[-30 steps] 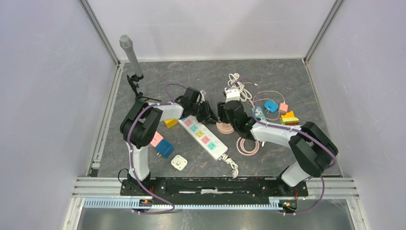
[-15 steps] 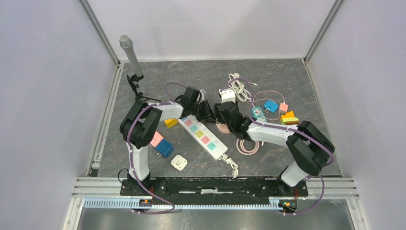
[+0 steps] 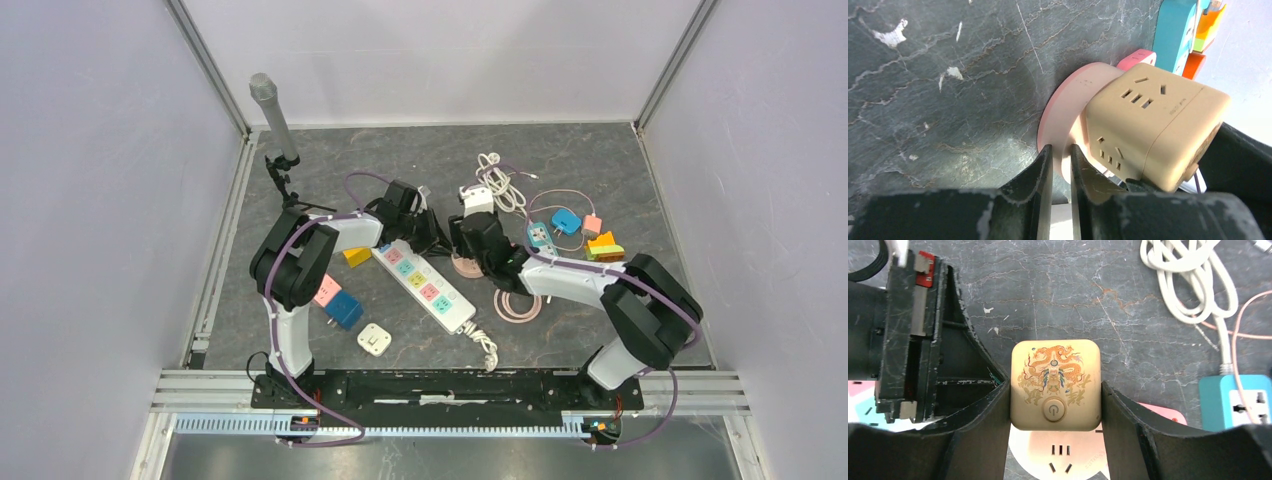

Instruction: Pull the plug off the socket

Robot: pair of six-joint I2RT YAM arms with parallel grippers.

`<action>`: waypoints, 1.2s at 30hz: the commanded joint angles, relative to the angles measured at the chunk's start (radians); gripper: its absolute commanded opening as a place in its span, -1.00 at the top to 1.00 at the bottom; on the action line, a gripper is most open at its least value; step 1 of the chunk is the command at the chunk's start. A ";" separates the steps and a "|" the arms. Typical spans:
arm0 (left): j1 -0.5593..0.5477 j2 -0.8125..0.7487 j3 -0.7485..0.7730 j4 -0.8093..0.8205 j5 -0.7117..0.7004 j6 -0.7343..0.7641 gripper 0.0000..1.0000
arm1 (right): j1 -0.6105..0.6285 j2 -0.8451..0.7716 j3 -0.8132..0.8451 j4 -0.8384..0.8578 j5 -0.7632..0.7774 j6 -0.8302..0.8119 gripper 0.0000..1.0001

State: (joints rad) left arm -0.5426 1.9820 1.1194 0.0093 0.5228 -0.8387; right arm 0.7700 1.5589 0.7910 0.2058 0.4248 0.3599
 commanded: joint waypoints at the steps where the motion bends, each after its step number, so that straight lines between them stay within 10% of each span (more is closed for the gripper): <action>1: -0.016 0.058 -0.032 -0.137 -0.140 0.034 0.66 | 0.103 -0.003 0.135 0.122 0.058 -0.084 1.00; 9: -0.016 0.064 -0.032 -0.137 -0.141 0.036 0.67 | -0.029 -0.081 0.056 0.208 -0.146 0.018 1.00; 20: -0.016 -0.038 -0.034 -0.131 -0.152 0.053 0.60 | -0.047 -0.087 0.068 0.144 -0.026 0.029 1.00; 36: -0.016 -0.328 -0.047 -0.195 -0.195 0.087 -0.28 | -0.191 0.096 0.121 0.144 -0.328 0.217 0.90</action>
State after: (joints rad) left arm -0.5579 1.7462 1.0908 -0.1604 0.3565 -0.7952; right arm 0.6071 1.5814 0.8371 0.2962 0.2600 0.5346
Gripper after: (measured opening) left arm 0.590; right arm 0.636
